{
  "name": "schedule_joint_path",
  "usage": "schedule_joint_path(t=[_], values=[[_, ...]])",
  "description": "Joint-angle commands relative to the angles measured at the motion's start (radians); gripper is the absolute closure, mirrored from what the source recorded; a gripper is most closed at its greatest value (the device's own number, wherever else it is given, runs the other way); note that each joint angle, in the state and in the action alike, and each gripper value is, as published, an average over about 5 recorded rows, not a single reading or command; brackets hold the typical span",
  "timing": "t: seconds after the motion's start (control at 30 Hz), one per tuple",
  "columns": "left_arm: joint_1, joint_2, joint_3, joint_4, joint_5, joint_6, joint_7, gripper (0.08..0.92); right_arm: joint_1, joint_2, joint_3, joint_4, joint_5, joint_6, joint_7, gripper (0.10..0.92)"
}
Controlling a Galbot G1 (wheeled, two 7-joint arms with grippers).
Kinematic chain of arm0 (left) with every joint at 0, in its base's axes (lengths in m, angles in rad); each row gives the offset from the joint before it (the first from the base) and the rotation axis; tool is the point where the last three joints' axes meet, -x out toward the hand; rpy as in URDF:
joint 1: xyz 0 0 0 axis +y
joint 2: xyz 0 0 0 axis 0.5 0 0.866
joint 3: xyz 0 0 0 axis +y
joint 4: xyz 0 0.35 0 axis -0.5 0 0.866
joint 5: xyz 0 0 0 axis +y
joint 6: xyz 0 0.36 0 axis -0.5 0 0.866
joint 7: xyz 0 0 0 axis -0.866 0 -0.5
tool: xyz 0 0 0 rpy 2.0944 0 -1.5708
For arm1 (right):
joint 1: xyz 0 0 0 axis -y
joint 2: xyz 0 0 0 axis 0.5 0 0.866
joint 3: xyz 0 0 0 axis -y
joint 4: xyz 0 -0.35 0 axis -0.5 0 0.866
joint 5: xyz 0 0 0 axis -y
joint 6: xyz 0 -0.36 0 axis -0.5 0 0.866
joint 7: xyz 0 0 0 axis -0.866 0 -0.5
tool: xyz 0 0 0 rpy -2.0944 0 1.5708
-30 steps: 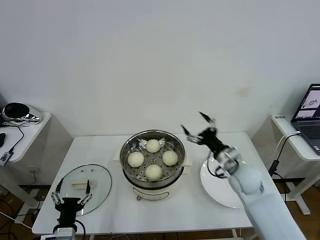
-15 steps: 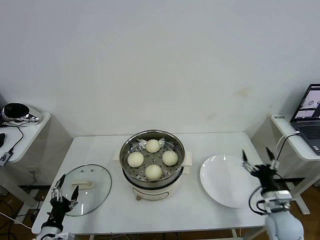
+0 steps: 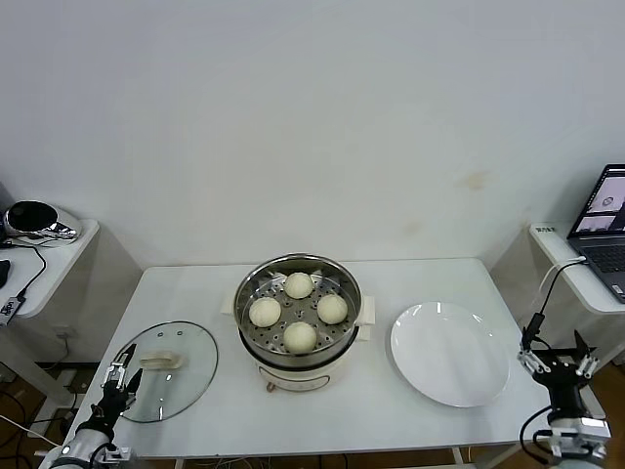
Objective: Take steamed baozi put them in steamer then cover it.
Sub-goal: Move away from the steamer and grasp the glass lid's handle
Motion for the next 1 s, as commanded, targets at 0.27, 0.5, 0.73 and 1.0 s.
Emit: schedule_joint_path(t=[0.27, 0.5, 0.73, 1.0], values=[[-0.138, 0.014, 0.054, 0.096, 0.08, -0.019, 0.017, 0.177, -0.057, 0.041, 0.046, 0.008, -0.027, 0.023, 0.011, 0.203], [-0.189, 0.007, 0.077, 0.128, 0.077, -0.029, 0.017, 0.177, -0.055, 0.042, 0.045, 0.004, -0.031, 0.023, 0.01, 0.203], [-0.229, -0.002, 0.092, 0.169, 0.057, -0.047, 0.014, 0.177, -0.056, 0.049, 0.038, -0.002, -0.042, 0.026, 0.01, 0.203], [-0.252, -0.014, 0.093, 0.206, 0.046, -0.061, 0.013, 0.224, -0.057, 0.052, 0.031, -0.004, -0.052, 0.026, 0.009, 0.203]])
